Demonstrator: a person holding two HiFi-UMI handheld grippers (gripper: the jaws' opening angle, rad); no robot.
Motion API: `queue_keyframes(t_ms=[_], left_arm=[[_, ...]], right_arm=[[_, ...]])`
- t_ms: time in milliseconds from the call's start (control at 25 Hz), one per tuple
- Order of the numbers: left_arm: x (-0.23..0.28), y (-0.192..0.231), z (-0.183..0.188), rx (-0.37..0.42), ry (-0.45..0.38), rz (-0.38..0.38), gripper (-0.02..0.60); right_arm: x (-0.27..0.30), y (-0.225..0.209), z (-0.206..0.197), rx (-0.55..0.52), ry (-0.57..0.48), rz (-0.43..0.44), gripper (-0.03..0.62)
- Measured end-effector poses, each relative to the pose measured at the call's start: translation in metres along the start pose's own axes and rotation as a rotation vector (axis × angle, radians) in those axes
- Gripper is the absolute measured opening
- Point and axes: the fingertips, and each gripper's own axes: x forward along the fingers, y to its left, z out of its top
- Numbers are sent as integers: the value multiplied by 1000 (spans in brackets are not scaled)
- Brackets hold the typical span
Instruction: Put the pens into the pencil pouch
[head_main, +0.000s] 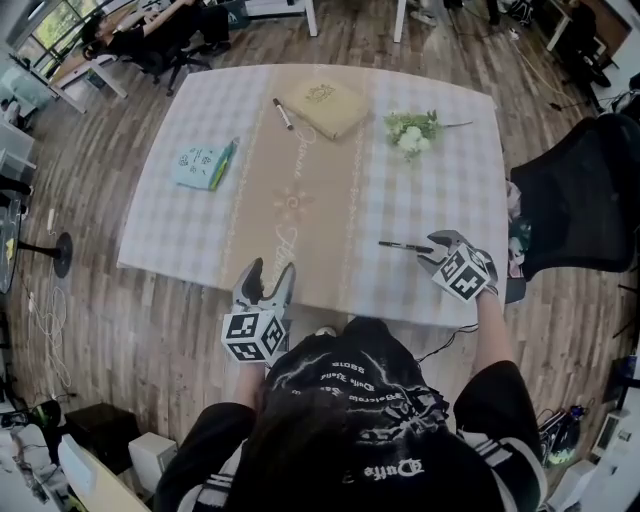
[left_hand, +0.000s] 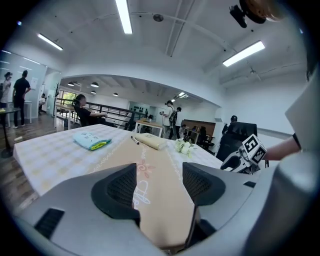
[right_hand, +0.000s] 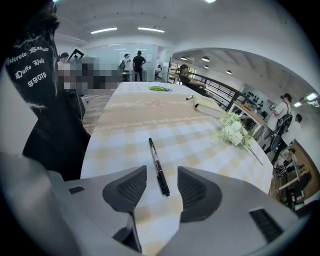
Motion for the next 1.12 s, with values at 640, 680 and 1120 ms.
queue_keyframes(t_ms=[640,680,1120], left_arm=[[7,20,5,-14,7,92,302],[7,21,7,-29,0,98,301],[9,22,3,-45,11,130,301]], right_arm=[[44,-8,-34,-88,171,160,156],[44,-7,-34,-86,167,172,153],[44,3,-35,-54,142,207,67]])
